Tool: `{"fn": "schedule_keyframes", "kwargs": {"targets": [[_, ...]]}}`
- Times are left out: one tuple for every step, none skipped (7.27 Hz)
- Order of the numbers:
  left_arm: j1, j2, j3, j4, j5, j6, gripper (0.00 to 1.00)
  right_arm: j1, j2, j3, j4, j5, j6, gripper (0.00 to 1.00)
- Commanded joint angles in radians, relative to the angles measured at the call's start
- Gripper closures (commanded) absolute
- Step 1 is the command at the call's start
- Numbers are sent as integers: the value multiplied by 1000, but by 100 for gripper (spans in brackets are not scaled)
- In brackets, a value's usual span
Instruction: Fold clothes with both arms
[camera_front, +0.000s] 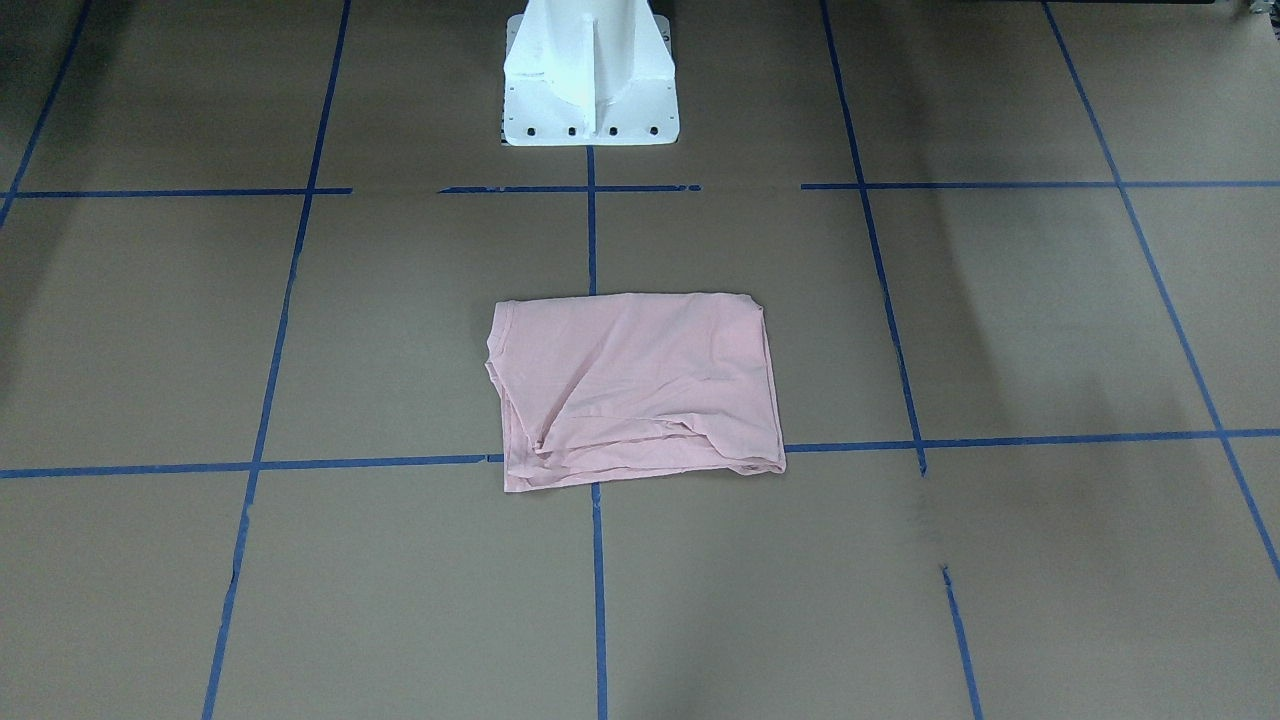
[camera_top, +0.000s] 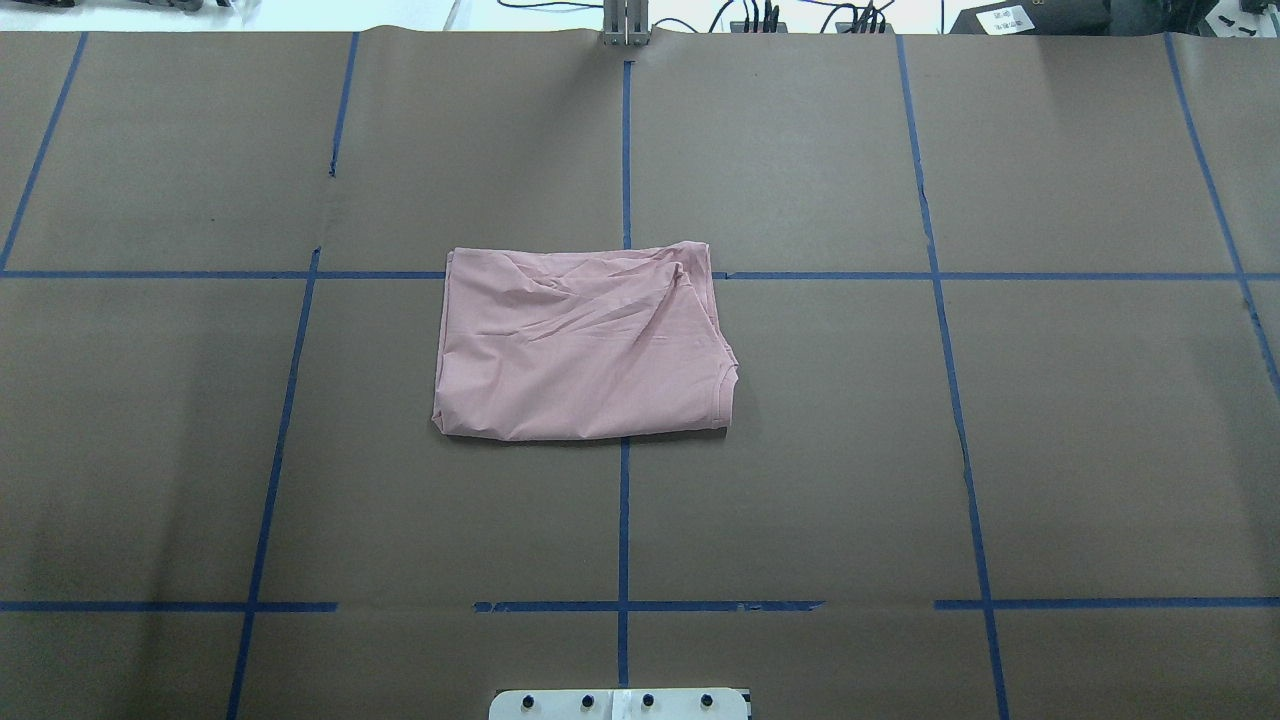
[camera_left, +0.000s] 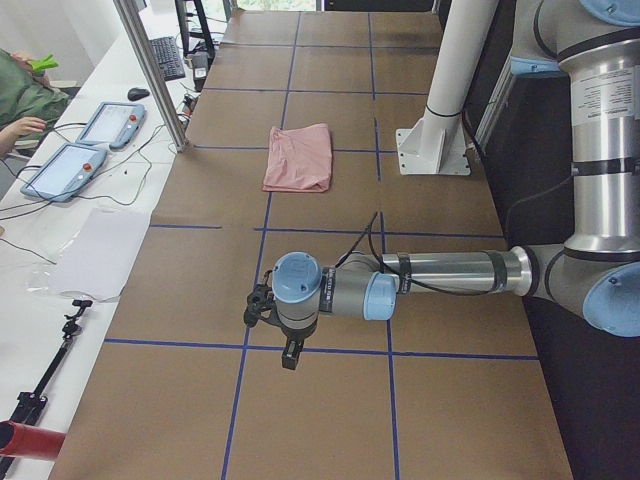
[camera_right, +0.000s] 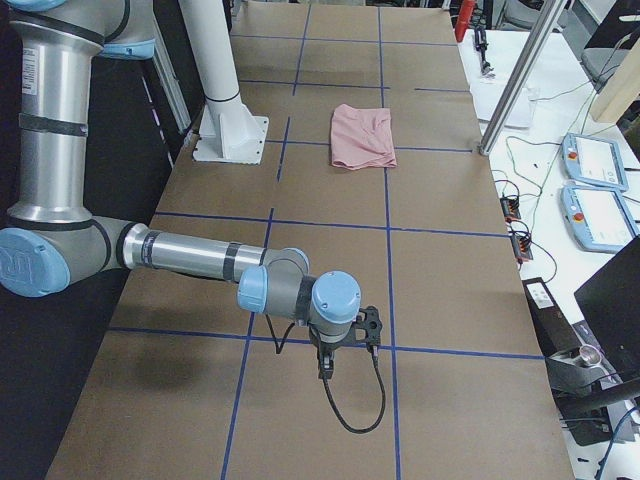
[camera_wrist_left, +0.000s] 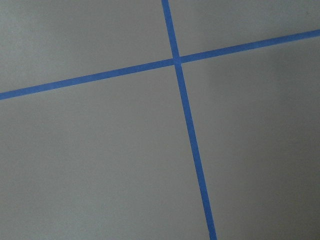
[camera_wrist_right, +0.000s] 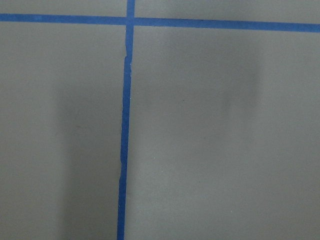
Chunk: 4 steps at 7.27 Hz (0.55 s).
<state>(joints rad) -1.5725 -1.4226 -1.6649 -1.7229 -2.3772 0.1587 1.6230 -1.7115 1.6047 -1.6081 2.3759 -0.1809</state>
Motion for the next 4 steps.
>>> {"fn": "schedule_keyframes", "kwargs": {"targets": [[2,1,5,-21,6,-7,0,0,3,-6,1,0,12,0],[0,11,19,-23,6,-1,0,-24,3,23,-3,-4,21,0],[0,13,23,-23,0,-5,0,-50,7,44,2,-16,96,0],[0,11,24,-21,3,-5,0,-58,3,58,5,-20,100,0]]}}
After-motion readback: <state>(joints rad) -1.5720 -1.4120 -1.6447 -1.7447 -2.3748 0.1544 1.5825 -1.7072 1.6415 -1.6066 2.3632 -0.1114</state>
